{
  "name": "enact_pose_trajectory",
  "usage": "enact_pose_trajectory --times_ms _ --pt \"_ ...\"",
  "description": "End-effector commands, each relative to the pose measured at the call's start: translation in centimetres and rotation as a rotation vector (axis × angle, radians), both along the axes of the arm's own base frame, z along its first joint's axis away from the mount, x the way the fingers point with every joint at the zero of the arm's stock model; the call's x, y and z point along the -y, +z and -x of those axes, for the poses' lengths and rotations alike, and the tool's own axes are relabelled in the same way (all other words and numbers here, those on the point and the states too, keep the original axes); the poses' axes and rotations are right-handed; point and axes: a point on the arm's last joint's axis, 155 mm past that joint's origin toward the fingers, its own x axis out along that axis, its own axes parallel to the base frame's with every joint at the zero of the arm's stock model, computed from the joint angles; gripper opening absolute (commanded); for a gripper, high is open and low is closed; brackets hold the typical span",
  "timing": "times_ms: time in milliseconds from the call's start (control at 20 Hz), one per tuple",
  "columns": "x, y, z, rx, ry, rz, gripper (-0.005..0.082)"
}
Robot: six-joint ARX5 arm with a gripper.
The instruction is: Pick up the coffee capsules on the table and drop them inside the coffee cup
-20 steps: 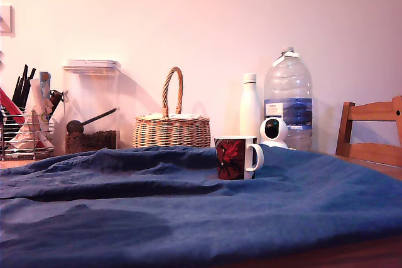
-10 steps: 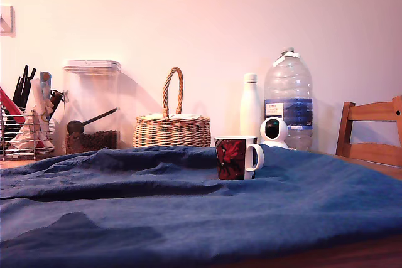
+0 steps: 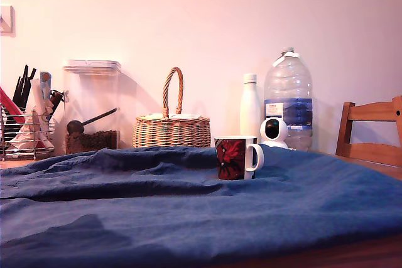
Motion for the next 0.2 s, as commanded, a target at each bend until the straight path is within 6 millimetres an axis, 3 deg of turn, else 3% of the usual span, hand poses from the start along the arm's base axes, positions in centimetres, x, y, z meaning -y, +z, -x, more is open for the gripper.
enact_pose_trajectory --times_ms 0,150 --pt "-0.02 -0.8 0.18 -0.01 0.002 0.006 -0.0019" --pt "-0.07 -0.42 0.51 0.006 0.003 0.009 -0.0019"
